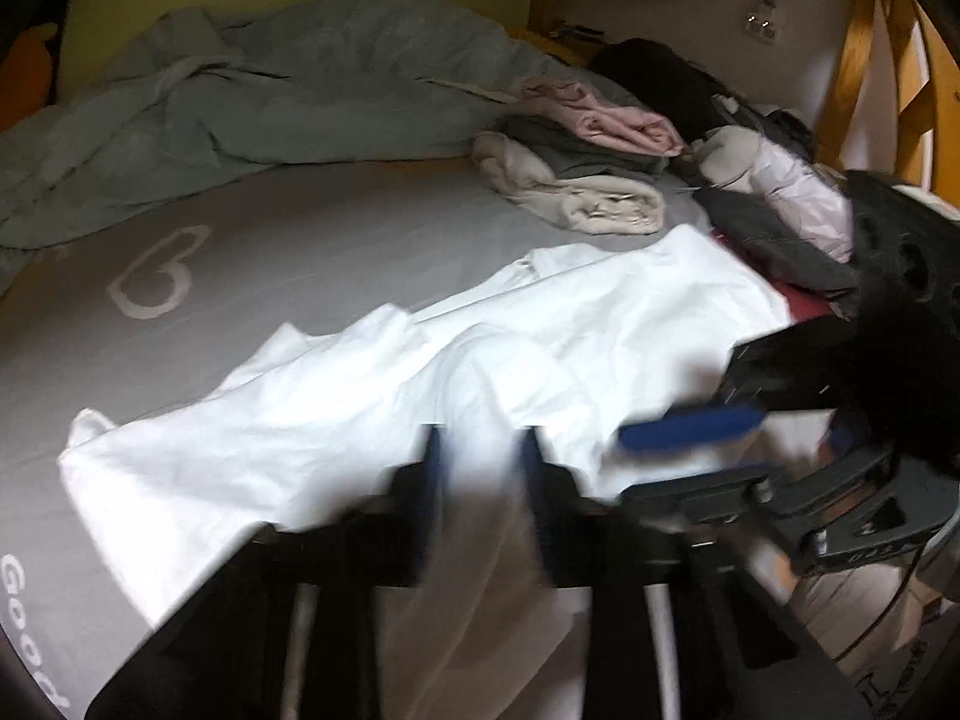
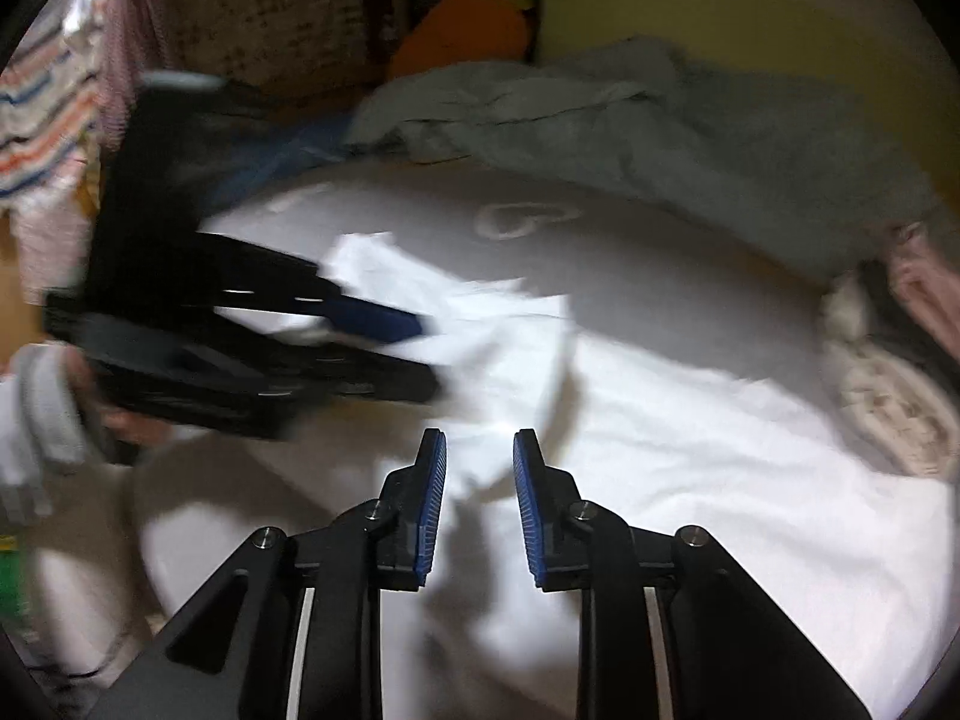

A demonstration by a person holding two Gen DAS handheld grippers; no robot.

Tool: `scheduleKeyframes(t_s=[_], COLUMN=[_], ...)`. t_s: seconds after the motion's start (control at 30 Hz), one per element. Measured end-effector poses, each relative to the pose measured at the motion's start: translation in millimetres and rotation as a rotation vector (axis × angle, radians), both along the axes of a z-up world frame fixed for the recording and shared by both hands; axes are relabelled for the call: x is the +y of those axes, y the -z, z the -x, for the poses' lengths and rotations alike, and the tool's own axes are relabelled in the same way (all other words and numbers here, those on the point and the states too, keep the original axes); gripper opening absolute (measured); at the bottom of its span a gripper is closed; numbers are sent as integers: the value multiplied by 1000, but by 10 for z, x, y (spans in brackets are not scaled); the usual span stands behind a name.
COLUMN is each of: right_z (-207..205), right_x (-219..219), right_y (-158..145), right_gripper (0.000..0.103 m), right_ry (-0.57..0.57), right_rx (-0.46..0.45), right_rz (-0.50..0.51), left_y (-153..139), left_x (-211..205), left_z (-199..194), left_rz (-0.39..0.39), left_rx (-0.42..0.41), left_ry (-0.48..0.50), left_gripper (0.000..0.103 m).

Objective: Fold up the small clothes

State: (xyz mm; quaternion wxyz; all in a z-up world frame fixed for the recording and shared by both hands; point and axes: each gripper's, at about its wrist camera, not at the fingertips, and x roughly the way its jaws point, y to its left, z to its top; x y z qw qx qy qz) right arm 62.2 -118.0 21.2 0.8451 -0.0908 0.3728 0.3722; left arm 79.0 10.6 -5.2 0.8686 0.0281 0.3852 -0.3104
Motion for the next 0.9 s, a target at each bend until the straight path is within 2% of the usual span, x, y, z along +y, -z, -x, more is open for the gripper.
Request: scheduleKeyframes(t_s=[0.03, 0.1, 0.2, 0.27, 0.3, 0.4, 0.5, 0.53, 0.57, 0.6, 0.63, 0.67, 0.77, 0.83, 0.9], right_z=[-29, -166, -350, -435, -470, -500, -484, -470, -461, -458, -455, -468, -502, -481, -455], right_x=[9, 82, 171, 173, 157, 33, -199, -282, -395, -490, -630, -766, -1022, -985, -909], right_y=[22, 119, 273, 267, 225, 122, 63, 68, 78, 72, 98, 136, 354, 532, 649], right_gripper=[9, 8, 7, 7, 7, 7, 8, 12, 17, 36, 58, 63, 63, 63, 64], right_ry=[-6, 4, 34, 78, 134, 215, 239, 252, 275, 292, 310, 317, 302, 262, 265], right_rx=[25, 89, 138, 114, 65, 3, 53, 78, 121, 162, 229, 299, 591, 769, 872], right_rz=[-12, 6, 53, 37, 34, -38, -111, -121, -147, -184, -261, -351, -654, -772, -821], left_y=[-13, -70, -169, -221, -233, -234, -183, -167, -153, -138, -128, -124, -131, -136, -126], left_x=[14, 83, 200, 250, 269, 293, 272, 254, 236, 220, 208, 204, 212, 193, 158], left_z=[12, 53, 83, 125, 149, 207, 301, 337, 361, 384, 398, 408, 455, 484, 525], left_rz=[14, 71, 153, 199, 211, 226, 214, 194, 179, 170, 165, 163, 159, 156, 148], left_rx=[-4, -16, -10, 1, 5, 23, 27, 14, 2, -6, -11, -18, -51, -67, -70], left_ry=[0, 4, 12, 33, 40, 48, 56, 53, 50, 49, 44, 34, 3, 10, 28], left_gripper=[3, 3, 2, 2, 2, 2, 2, 2, 2, 2, 2, 2, 2, 2, 2])
